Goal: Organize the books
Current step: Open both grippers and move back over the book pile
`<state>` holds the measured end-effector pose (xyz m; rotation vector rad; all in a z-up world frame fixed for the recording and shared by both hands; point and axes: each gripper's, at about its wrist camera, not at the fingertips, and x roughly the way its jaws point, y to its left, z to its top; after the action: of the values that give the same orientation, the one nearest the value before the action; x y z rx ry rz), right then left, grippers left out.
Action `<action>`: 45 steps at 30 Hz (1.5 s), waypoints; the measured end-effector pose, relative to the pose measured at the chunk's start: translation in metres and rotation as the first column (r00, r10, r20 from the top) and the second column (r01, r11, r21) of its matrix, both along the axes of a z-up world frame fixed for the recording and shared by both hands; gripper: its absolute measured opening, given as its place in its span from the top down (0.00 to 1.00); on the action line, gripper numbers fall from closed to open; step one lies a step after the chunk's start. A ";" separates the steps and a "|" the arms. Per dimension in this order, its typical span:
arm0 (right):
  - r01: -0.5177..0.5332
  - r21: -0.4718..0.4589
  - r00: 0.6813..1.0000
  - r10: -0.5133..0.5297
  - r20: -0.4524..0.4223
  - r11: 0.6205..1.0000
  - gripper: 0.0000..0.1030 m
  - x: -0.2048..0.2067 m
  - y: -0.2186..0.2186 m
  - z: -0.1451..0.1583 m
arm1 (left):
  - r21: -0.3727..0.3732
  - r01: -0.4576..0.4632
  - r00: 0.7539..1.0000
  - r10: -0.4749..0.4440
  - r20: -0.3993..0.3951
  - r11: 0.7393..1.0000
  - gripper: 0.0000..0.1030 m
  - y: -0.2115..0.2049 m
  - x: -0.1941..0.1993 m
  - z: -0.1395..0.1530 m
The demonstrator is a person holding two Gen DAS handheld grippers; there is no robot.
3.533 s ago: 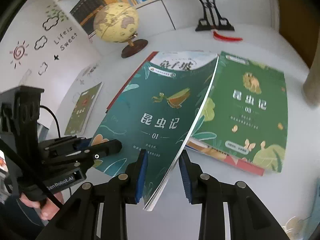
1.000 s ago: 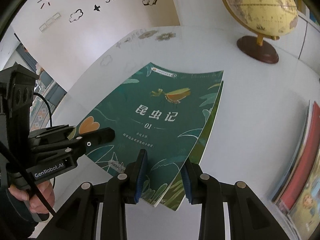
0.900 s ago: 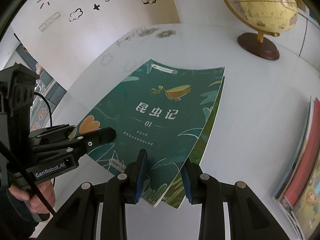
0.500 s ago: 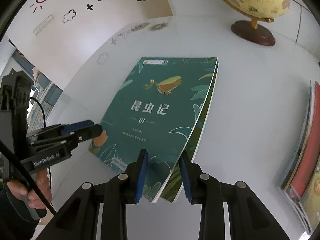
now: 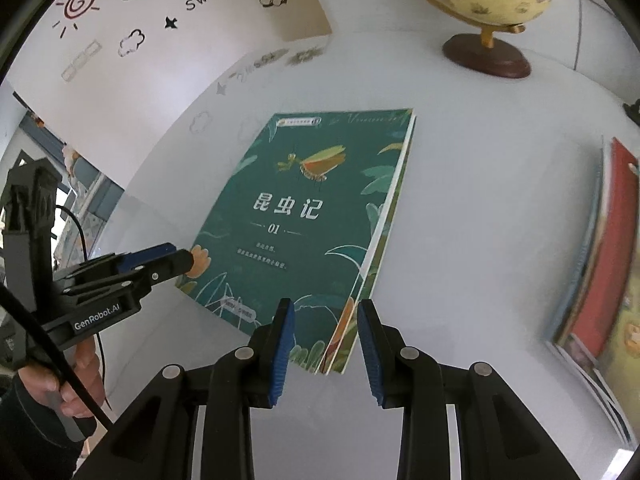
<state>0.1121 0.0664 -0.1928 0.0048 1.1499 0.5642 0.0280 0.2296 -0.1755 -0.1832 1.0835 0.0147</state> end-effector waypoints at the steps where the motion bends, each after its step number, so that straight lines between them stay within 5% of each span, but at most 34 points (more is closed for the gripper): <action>1: 0.001 0.003 1.000 -0.001 0.003 1.000 0.69 -0.003 -0.003 0.005 | -0.005 0.004 1.000 -0.004 0.006 1.000 0.72 -0.004 -0.003 0.006; 12: -0.016 0.043 0.996 0.012 0.083 0.999 0.69 -0.041 -0.039 0.058 | -0.093 0.062 0.996 -0.056 0.071 0.994 0.61 -0.070 -0.017 0.056; 16: -0.009 0.058 0.993 0.002 0.120 0.998 0.51 -0.053 -0.066 0.078 | -0.117 0.070 0.994 -0.059 0.092 0.991 0.47 -0.098 -0.026 0.074; 17: -0.007 0.066 0.992 -0.001 0.130 0.998 0.50 -0.057 -0.074 0.083 | -0.117 0.067 0.994 -0.056 0.095 0.991 0.36 -0.106 -0.029 0.078; 19: -0.009 0.090 0.990 -0.004 0.143 0.996 0.50 -0.061 -0.090 0.091 | -0.114 0.058 0.992 -0.045 0.117 0.992 0.32 -0.119 -0.036 0.086; 30: 0.059 0.117 0.979 -0.081 0.187 0.991 0.50 -0.051 -0.177 0.117 | -0.035 0.096 0.979 -0.088 0.183 0.995 0.32 -0.188 -0.058 0.125; 45: 0.279 0.210 0.942 -0.309 0.127 0.937 0.49 -0.026 -0.314 0.117 | -0.021 0.206 0.965 -0.200 0.169 0.978 0.32 -0.271 -0.009 0.111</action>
<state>0.0857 -0.2474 -0.0760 0.2887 0.9147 0.3958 0.0188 -0.0415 -0.0641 -0.1054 0.9320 -0.2027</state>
